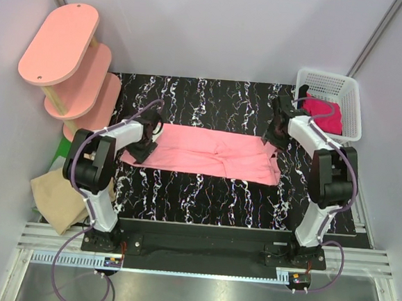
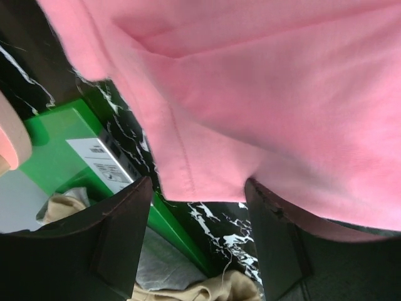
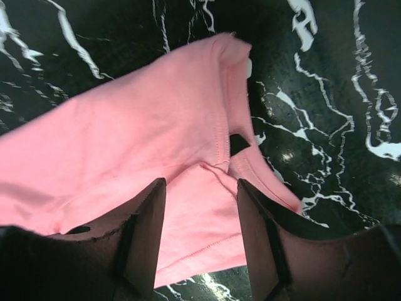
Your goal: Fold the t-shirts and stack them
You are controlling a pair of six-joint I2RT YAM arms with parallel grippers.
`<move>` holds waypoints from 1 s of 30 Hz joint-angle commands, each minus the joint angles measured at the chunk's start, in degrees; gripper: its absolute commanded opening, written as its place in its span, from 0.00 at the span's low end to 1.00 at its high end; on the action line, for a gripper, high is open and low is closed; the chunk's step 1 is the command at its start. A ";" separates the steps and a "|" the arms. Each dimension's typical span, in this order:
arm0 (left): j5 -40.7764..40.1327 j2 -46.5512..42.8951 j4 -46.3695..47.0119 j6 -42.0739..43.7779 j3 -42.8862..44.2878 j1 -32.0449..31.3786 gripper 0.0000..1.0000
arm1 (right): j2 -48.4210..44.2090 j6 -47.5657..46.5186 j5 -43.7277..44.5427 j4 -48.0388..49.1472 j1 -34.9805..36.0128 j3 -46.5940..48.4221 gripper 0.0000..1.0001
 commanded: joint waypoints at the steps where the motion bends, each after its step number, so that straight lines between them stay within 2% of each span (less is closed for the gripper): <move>1: -2.96 -4.37 3.03 1.05 -6.11 0.31 0.66 | -6.51 -1.47 5.11 -0.78 -0.06 0.41 0.57; 5: -3.92 -8.15 3.29 1.22 -9.02 0.40 0.66 | -10.72 -1.38 2.05 -1.75 1.16 -1.42 0.56; 9: -4.54 -9.92 3.20 1.13 -10.25 0.40 0.66 | -16.09 -0.60 -4.96 -0.61 6.08 -8.18 0.54; 12: -4.80 -9.92 3.12 0.52 -10.08 0.40 0.66 | -15.05 0.46 -11.73 1.41 7.15 -12.05 0.55; 17: -3.93 -11.58 0.84 -1.06 -9.90 0.40 0.66 | -12.84 0.73 -13.25 4.58 8.11 -15.05 0.54; 19: -3.32 -13.25 0.13 -1.59 -9.91 0.31 0.66 | -13.46 -0.67 -11.33 4.49 10.12 -14.09 0.53; 22: -3.31 -14.75 -1.19 -1.85 -9.38 0.31 0.66 | -13.90 -4.71 -5.89 3.53 18.37 -10.58 0.54; 26: -3.05 -14.93 -1.98 -2.38 -8.59 0.40 0.67 | -11.09 -11.82 5.71 0.46 30.66 -4.96 0.56; 30: -2.26 -13.88 -2.16 -3.08 -7.97 0.31 0.67 | -6.62 -15.35 16.17 -1.83 36.66 -2.23 0.56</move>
